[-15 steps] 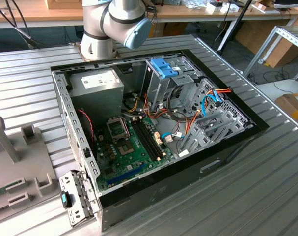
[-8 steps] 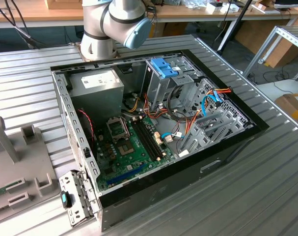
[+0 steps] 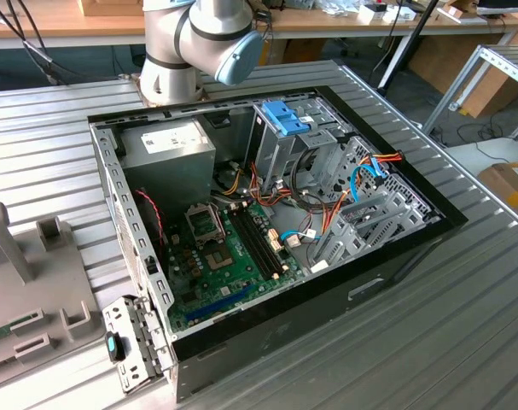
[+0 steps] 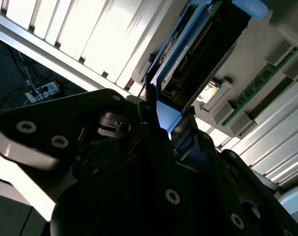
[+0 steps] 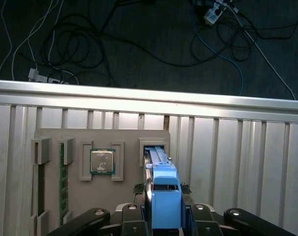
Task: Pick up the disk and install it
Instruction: 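Pick up the disk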
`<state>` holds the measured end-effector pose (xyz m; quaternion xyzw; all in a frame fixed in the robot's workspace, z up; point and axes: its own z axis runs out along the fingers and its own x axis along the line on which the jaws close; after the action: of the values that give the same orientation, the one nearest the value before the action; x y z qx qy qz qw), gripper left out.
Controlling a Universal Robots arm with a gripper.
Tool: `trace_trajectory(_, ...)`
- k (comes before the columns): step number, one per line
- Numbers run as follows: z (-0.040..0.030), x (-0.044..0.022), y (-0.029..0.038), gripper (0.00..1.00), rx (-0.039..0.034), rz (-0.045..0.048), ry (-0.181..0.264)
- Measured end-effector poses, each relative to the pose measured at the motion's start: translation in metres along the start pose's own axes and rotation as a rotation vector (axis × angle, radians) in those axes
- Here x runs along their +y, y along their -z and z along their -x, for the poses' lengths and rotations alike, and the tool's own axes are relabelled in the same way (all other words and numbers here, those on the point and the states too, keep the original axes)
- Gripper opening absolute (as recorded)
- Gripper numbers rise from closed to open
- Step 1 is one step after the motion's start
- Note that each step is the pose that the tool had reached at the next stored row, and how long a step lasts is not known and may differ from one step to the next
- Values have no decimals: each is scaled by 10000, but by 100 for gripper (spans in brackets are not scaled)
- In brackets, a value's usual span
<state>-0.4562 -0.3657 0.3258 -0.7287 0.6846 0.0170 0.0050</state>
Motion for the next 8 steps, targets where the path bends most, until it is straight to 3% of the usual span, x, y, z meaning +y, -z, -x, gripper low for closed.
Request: trace_trajectory(8, 0, 0, 1, 36, -4, 0, 0)
